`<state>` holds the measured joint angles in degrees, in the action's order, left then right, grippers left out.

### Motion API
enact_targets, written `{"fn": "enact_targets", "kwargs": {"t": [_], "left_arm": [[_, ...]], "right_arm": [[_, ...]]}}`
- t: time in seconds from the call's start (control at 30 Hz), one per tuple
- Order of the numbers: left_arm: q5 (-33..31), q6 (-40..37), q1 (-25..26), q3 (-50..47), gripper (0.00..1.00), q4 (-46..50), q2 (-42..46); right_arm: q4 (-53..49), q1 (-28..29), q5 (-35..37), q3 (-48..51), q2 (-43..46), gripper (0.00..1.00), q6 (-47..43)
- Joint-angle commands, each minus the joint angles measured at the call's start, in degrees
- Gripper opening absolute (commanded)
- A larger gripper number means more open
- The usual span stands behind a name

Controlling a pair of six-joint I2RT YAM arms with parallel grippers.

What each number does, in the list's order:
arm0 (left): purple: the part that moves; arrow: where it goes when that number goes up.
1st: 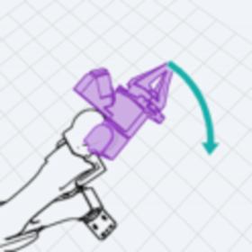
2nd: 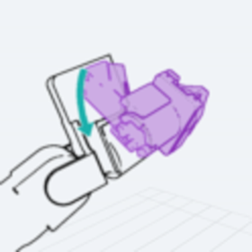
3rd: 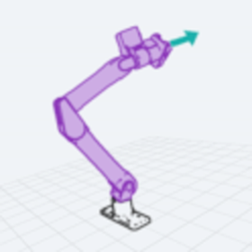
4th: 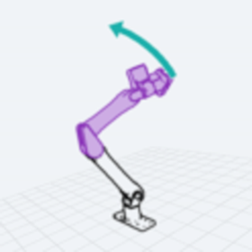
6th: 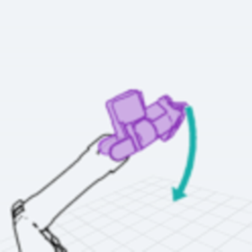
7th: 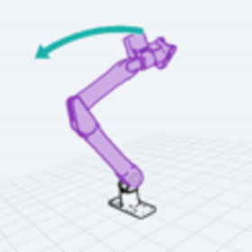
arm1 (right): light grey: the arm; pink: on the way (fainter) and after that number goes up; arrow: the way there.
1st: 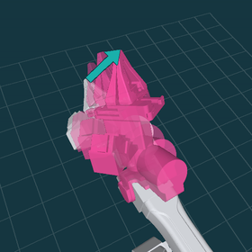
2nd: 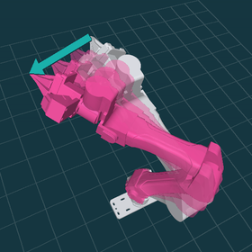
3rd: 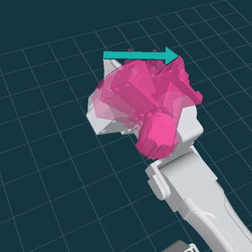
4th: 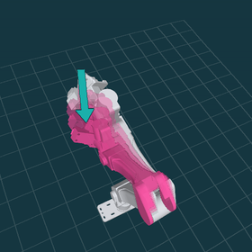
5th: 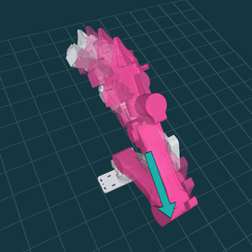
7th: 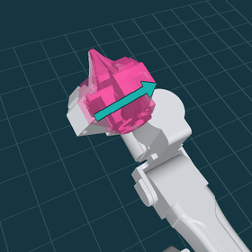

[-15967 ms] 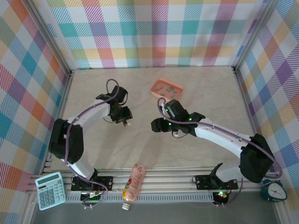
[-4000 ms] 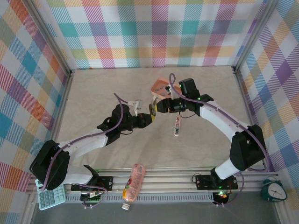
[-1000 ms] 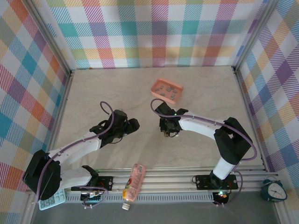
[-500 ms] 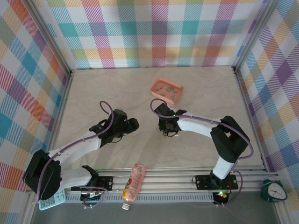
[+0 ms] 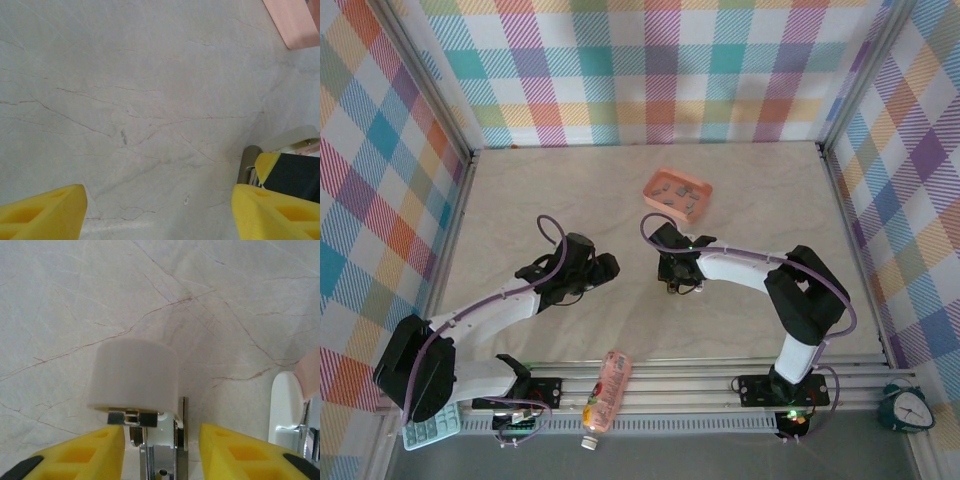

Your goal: Load the staples into the stapler

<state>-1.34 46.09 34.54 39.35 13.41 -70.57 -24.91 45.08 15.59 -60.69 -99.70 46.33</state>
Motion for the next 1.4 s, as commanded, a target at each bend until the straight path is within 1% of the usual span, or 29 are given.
{"fn": "enact_targets", "kwargs": {"t": [0.0,0.23,0.37,0.47,0.63,0.73,0.83,1.03,1.2,1.37], "left_arm": [[0.9,0.21,-0.59,1.87,0.76,0.21,-0.54],[1.24,-0.74,-0.77,4.0,0.76,1.51,-1.78],[2.96,0.08,-1.99,5.17,0.76,1.24,-3.44],[4.52,-0.07,-3.02,6.58,0.76,1.14,-5.19],[6.38,-1.18,-4.52,9.65,0.77,2.03,-7.53],[7.07,-1.67,-5.18,11.1,0.77,1.99,-8.51],[7.36,-2.37,-5.75,12.35,0.77,4.46,-9.42],[7.55,-2.71,-7.27,13.25,0.77,4.76,-10.79],[7.92,-2.89,-8.18,14.67,0.77,5.02,-13.55],[8.94,-2.87,-8.79,16.95,0.77,5.27,-17.31]], "right_arm": [[-1.16,0.36,-0.23,-0.4,1.64,0.46,0.17],[-5.87,0.36,-0.94,-0.67,9.47,0.54,-2.29],[-11.97,-0.35,-2.91,-4.59,12.06,0.59,-5.97],[-14.66,-2.01,-5.01,-7.63,12.5,0.6,-8.01],[-15.26,-6.93,-8.13,-12.2,11.99,0.6,-11.14],[-15.17,-11.16,-10.42,-15.26,9.69,0.61,-13.4],[-14.87,-15.59,-13.52,-18.1,6.47,0.61,-15.47],[-13.92,-23.11,-18.83,-24.12,-2.13,0.6,-18.7],[-13.35,-27.47,-22.69,-29.93,-10.36,0.59,-20.69],[-12.81,-30.69,-25.8,-35.82,-17.71,0.54,-21.8]]}}
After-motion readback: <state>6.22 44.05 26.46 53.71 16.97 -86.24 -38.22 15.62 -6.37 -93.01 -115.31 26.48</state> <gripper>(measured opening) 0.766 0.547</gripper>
